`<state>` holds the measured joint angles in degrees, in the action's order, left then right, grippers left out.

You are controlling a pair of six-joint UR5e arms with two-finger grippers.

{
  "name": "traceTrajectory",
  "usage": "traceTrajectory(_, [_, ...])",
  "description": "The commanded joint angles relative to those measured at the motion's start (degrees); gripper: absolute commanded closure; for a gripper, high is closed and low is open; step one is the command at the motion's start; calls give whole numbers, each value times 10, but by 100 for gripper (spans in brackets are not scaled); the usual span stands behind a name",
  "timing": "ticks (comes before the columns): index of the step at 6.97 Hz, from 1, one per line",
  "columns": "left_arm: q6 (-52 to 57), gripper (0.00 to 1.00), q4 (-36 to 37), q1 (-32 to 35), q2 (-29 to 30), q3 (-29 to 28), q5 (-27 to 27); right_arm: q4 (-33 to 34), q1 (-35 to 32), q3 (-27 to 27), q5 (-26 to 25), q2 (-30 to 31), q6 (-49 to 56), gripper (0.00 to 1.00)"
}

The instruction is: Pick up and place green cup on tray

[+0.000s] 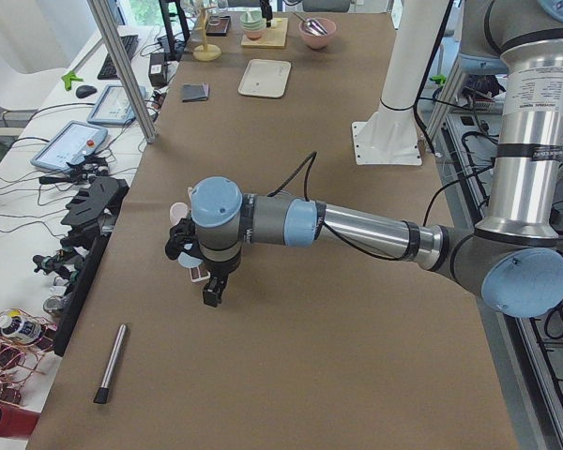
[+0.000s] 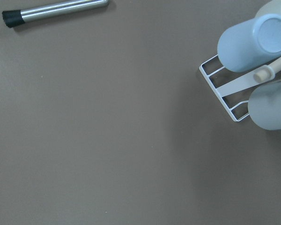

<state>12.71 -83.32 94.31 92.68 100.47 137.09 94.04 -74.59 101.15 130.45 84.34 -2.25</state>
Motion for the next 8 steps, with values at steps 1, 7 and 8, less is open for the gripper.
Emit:
traceTrajectory(1, [2,2,-1,0,-1,28,-1,-1,15,0,1,-2,-99,0])
traceTrajectory(7, [-1,2,-98,-68,0,53,-21,-4,26,-9,27,9,-115,0])
traceTrajectory(8, [-1,2,-110,-84,0,62,-46,-4,58,-11,19,5,-149,0])
